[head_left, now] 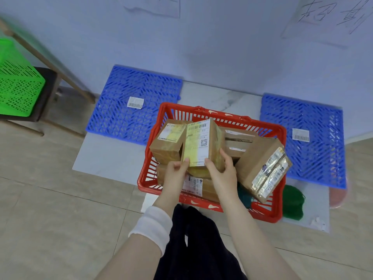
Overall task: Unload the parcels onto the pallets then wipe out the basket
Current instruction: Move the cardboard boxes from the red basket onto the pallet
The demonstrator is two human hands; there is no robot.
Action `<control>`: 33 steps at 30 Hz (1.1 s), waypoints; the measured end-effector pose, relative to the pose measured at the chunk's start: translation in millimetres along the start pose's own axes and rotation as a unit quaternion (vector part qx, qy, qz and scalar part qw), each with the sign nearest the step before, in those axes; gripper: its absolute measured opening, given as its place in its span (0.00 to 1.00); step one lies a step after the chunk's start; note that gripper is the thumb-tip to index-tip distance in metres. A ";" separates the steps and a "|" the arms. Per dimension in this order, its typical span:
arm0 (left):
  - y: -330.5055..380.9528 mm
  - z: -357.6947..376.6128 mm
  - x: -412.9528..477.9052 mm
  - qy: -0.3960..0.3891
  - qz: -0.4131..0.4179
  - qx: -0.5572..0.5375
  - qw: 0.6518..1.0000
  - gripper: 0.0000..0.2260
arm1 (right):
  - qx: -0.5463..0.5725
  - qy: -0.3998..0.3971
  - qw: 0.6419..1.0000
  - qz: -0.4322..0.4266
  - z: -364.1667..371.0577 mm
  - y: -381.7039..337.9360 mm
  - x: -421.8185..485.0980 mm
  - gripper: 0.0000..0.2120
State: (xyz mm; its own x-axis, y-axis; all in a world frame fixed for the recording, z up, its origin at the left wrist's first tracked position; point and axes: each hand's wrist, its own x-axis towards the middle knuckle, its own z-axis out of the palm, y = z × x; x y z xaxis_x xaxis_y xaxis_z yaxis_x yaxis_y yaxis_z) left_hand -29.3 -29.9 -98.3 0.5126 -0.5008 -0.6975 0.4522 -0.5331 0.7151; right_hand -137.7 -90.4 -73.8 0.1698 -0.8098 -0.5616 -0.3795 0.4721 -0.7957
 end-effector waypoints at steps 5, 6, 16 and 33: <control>24.3 -12.2 -12.6 -0.104 0.014 -0.099 0.990 0.14 | 0.082 -0.005 0.997 -0.001 0.4 -12.3 -14.1 0.25; 31.8 -17.5 -13.9 -0.123 0.023 -0.101 0.987 0.17 | 0.094 -0.013 0.996 -0.003 4.8 -17.1 -15.7 0.24; 106.7 -123.6 21.2 -0.154 0.112 -0.127 0.973 0.19 | 0.129 -0.048 0.990 -0.044 123.4 -75.7 -24.9 0.22; 173.9 -305.1 179.5 -0.104 0.118 -0.042 0.987 0.18 | 0.140 -0.038 0.989 0.001 376.7 -120.9 33.3 0.22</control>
State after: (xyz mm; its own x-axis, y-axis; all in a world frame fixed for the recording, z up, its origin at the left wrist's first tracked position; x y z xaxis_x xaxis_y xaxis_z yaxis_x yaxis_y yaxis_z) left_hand 364.0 -4.4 -84.8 0.4545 -0.7376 -0.4994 0.4009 -0.3313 0.8541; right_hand 256.4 -43.3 -81.9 0.2412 -0.7859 -0.5694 -0.1146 0.5595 -0.8208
